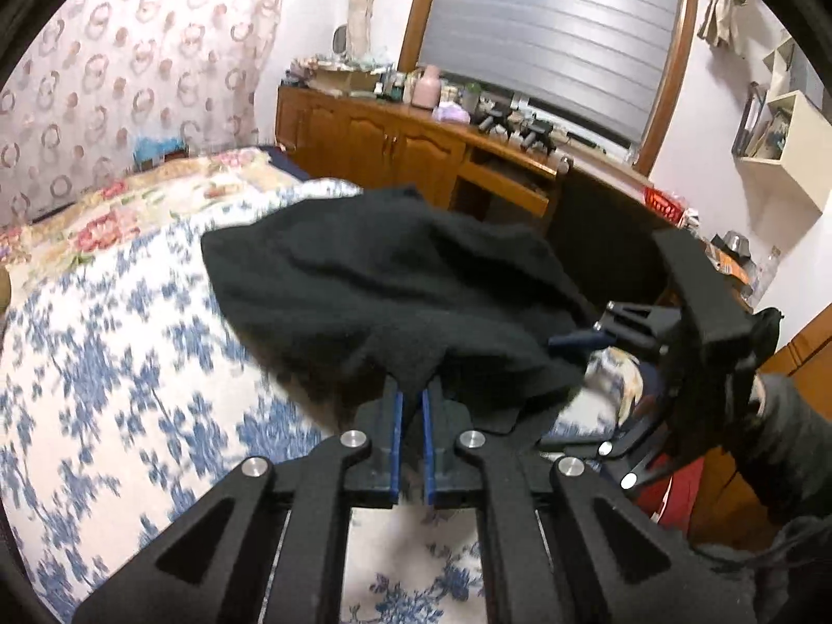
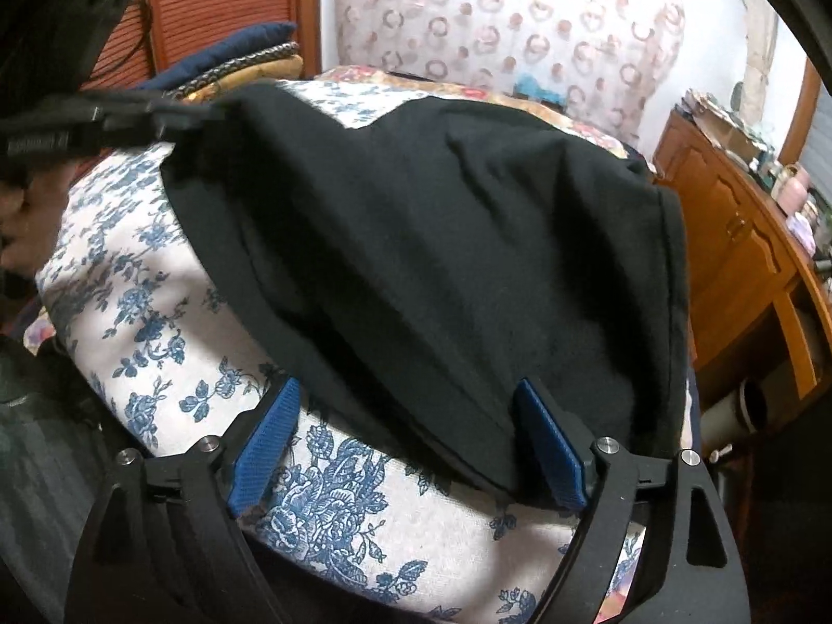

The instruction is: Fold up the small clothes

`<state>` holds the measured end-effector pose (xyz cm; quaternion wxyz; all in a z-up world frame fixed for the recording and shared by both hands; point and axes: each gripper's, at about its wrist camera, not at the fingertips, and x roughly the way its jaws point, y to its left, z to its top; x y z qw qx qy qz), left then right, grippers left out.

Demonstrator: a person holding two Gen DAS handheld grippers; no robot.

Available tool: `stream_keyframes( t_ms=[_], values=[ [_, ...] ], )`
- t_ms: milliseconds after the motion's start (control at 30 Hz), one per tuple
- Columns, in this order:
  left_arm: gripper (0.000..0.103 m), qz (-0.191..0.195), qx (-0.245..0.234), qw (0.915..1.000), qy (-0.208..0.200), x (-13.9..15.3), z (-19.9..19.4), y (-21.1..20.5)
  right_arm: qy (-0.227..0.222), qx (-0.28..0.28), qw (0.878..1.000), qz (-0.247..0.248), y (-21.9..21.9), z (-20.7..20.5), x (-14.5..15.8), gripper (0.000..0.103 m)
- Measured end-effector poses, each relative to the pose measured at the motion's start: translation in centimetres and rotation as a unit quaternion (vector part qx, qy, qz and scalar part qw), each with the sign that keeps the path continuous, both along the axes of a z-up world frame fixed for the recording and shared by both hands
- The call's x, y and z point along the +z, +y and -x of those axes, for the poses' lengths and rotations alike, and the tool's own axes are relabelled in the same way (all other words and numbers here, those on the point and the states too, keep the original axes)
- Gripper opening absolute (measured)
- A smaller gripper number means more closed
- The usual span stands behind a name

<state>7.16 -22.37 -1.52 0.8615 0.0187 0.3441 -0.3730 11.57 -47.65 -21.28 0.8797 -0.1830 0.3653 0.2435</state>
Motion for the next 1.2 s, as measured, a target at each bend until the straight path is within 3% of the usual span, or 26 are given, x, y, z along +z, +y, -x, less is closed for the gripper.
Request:
stream_keyframes(
  t_ms=[300, 500, 600, 700, 767, 867, 1067, 1200],
  values=[
    [0.004, -0.004, 0.014, 0.9997, -0.020, 1.0, -1.1, 0.1, -0.028, -0.021, 0.999, 0.023, -1.7, -0.9, 0.3, 0.086],
    [0.004, -0.004, 0.020, 0.9996, -0.019, 0.7, -1.1, 0.0, -0.034, -0.036, 0.998, 0.027, -3.1, -1.6, 0.7, 0.077],
    [0.004, -0.003, 0.024, 0.9995, -0.018, 0.6, -1.1, 0.1, -0.037, -0.037, 0.998, 0.037, -3.1, -1.7, 0.4, 0.066],
    [0.004, -0.003, 0.027, 0.9995, -0.016, 0.5, -1.1, 0.2, -0.041, -0.039, 0.997, 0.043, -3.1, -1.8, 0.1, 0.041],
    [0.004, -0.002, 0.029, 0.9995, -0.013, 0.3, -1.2, 0.4, -0.045, -0.043, 0.998, 0.032, -3.4, -2.2, 0.5, 0.017],
    [0.004, -0.002, 0.032, 0.9994, -0.014, 0.4, -1.6, 0.5, -0.068, -0.049, 0.996, 0.009, -3.9, -2.4, 2.1, 0.009],
    [0.004, 0.008, 0.044, 0.9988, -0.018, 1.5, -4.6, 1.1, -0.140, -0.053, 0.989, -0.014, -3.1, -4.6, 7.7, 0.007],
    [0.004, 0.007, 0.057, 0.9982, -0.017, 2.1, -7.6, 1.2, -0.162, -0.043, 0.986, -0.009, -2.1, -7.4, 9.7, 0.007]
  ],
)
